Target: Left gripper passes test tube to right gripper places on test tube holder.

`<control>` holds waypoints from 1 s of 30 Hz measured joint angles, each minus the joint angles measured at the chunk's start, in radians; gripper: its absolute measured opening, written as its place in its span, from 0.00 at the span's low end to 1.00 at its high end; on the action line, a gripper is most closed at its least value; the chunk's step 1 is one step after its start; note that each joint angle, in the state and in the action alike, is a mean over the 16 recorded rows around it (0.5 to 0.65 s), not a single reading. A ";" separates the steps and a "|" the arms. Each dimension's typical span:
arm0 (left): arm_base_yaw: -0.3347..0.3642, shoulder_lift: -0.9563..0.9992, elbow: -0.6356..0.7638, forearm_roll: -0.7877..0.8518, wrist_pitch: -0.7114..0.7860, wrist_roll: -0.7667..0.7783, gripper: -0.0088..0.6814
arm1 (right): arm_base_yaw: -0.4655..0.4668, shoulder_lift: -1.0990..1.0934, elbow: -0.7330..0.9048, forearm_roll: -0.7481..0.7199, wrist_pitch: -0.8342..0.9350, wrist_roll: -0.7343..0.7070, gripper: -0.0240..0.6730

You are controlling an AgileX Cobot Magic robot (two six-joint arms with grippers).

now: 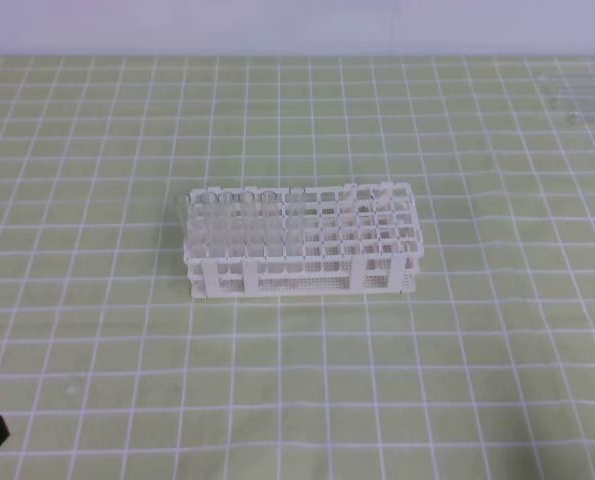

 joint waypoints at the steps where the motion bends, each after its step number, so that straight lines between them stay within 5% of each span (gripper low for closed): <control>1: 0.000 0.000 0.000 0.001 0.001 0.000 0.01 | 0.000 0.000 0.000 0.000 0.000 0.001 0.01; 15: 0.071 -0.009 0.008 0.055 -0.042 -0.037 0.01 | 0.000 0.000 0.000 0.002 0.000 0.004 0.01; 20: 0.207 -0.015 0.029 -0.034 -0.158 0.023 0.01 | 0.000 0.000 0.000 0.002 0.000 0.004 0.01; 30: 0.603 -0.018 0.140 -0.307 -0.440 0.238 0.01 | 0.000 0.000 0.000 0.002 0.000 0.004 0.01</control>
